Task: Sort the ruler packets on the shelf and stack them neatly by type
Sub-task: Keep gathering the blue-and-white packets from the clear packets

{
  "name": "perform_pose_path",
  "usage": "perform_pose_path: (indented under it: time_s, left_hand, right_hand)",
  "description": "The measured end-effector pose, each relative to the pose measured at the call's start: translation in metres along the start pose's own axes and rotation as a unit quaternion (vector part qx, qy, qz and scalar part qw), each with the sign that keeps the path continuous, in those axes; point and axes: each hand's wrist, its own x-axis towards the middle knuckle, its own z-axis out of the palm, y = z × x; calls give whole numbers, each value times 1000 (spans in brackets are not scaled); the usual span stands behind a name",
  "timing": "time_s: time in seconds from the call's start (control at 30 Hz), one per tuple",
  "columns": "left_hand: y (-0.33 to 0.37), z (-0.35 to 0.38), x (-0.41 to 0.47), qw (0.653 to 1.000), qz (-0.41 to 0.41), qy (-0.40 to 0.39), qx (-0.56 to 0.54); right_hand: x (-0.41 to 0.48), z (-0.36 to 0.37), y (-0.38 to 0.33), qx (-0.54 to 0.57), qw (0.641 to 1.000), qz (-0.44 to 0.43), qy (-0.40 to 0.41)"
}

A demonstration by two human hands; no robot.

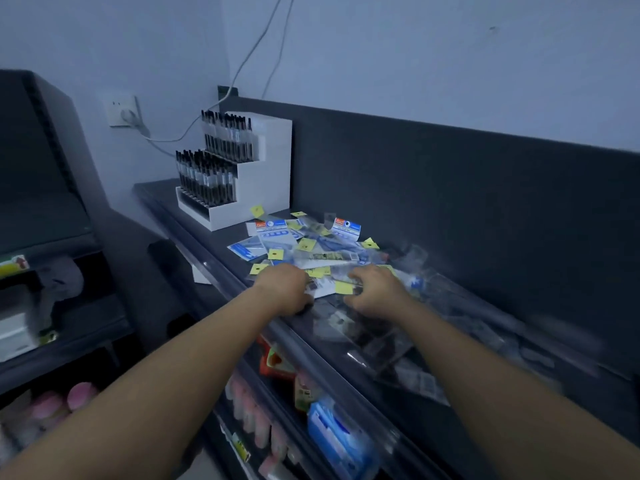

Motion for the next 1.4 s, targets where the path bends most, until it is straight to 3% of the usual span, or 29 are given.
perform_pose_path:
  time_s: [0.2, 0.3, 0.4, 0.57, 0.67, 0.83, 0.93, 1.1, 1.17, 1.23, 1.3, 1.4]
  left_hand:
    - [-8, -4, 30, 982, 131, 58, 127]
    - [-17, 0, 40, 977, 160, 99, 103]
    - [-20, 0, 46, 983, 159, 60, 68]
    - [-7, -7, 54, 970, 189, 48, 142]
    - [-8, -5, 60, 964, 199, 92, 153]
    - [-11, -14, 67, 957, 176, 220, 63]
    - [-9, -24, 67, 962, 122, 246, 12]
    - [-1, -47, 74, 933, 42, 279, -222]
    - [10, -52, 74, 920, 51, 267, -281]
    - [24, -51, 74, 896, 83, 219, -376]
    - [38, -46, 76, 863, 116, 158, -466]
    - [47, -41, 86, 860, 110, 140, -478]
  right_hand:
    - [23, 7, -8, -17, 998, 62, -6]
    - [28, 6, -6, -27, 996, 81, 6]
    - [31, 5, 2, -35, 995, 96, 13]
    - [34, 4, 11, -71, 993, 86, 28]
    - [33, 4, 14, -81, 993, 82, 35]
    - [31, -2, 26, -103, 988, 95, 59]
    - [28, -5, 33, -96, 989, 89, 63]
    - [23, -7, 43, -68, 992, 87, 55]
    - [23, -7, 46, 53, 990, 108, 73]
    - [23, -9, 46, 312, 938, 126, 82]
    - [25, -11, 48, 509, 847, 126, 87]
    - [23, -20, 55, 598, 772, 172, 128]
